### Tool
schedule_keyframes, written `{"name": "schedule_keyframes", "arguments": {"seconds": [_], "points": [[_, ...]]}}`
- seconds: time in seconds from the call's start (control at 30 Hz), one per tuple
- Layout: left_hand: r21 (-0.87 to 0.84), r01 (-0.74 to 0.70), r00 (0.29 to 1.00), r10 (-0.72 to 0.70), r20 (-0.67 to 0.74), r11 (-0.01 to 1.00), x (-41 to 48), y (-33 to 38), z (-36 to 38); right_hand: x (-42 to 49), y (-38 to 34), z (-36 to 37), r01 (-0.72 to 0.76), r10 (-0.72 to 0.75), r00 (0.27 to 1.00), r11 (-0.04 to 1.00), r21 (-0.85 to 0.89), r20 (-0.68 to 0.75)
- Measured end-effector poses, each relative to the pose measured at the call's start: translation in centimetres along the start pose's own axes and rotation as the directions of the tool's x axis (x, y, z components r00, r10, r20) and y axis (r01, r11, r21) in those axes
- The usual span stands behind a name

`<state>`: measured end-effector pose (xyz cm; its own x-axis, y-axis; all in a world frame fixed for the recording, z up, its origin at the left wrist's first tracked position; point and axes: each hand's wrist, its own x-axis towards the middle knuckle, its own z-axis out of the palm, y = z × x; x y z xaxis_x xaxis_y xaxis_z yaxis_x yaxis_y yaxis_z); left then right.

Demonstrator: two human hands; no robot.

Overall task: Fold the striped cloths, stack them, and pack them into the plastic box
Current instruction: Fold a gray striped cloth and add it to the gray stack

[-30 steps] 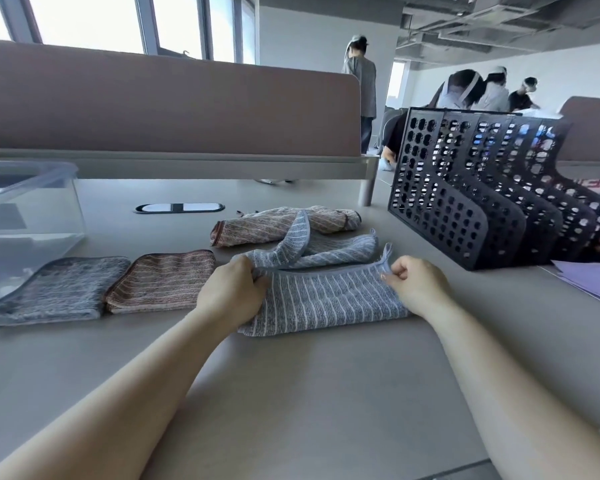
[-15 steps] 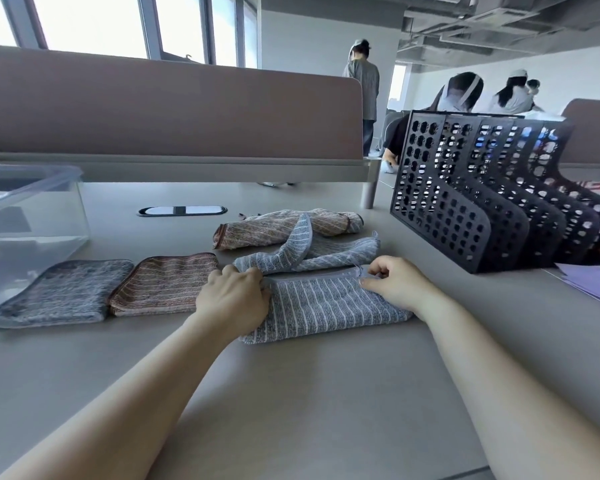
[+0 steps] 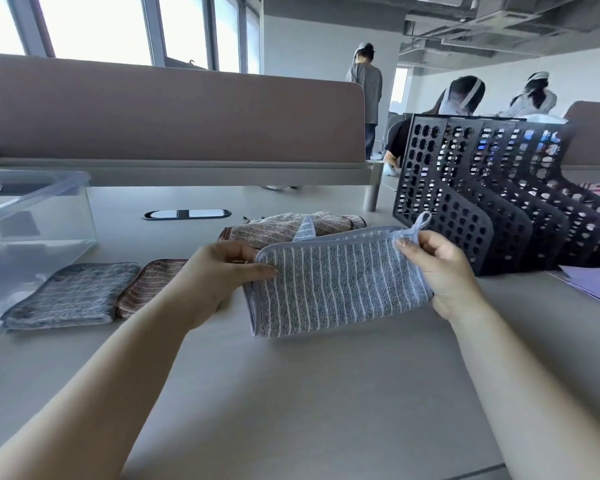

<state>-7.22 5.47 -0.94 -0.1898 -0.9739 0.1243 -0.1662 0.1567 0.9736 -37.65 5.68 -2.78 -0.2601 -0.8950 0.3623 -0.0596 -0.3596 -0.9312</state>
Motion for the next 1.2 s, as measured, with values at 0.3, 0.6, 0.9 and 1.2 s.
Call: {"name": "schedule_keyframes", "arguments": {"seconds": [0.3, 0.6, 0.9, 1.2], "points": [[-0.056, -0.133, 0.981, 0.124, -0.151, 0.990, -0.4, 0.3, 0.3, 0.0, -0.2, -0.1, 0.054, -0.046, 0.990, 0.997, 0.060, -0.132], [0.038, -0.211, 0.939, 0.213, -0.271, 0.977, -0.4, 0.3, 0.5, 0.3, -0.2, -0.1, 0.101, -0.088, 0.979, 0.993, 0.059, -0.184], [0.602, -0.140, 0.926, 0.319, -0.202, 0.786, 0.8, -1.7, 2.1, 1.0, 2.3, -0.3, -0.022, -0.045, 0.993, 0.830, -0.558, -0.106], [0.845, -0.340, 0.927, 0.300, 0.227, 0.412, -0.1, -1.2, 5.0, -0.6, 0.8, 2.0, 0.341, -0.305, 0.924, 0.377, -0.861, 0.232]]}}
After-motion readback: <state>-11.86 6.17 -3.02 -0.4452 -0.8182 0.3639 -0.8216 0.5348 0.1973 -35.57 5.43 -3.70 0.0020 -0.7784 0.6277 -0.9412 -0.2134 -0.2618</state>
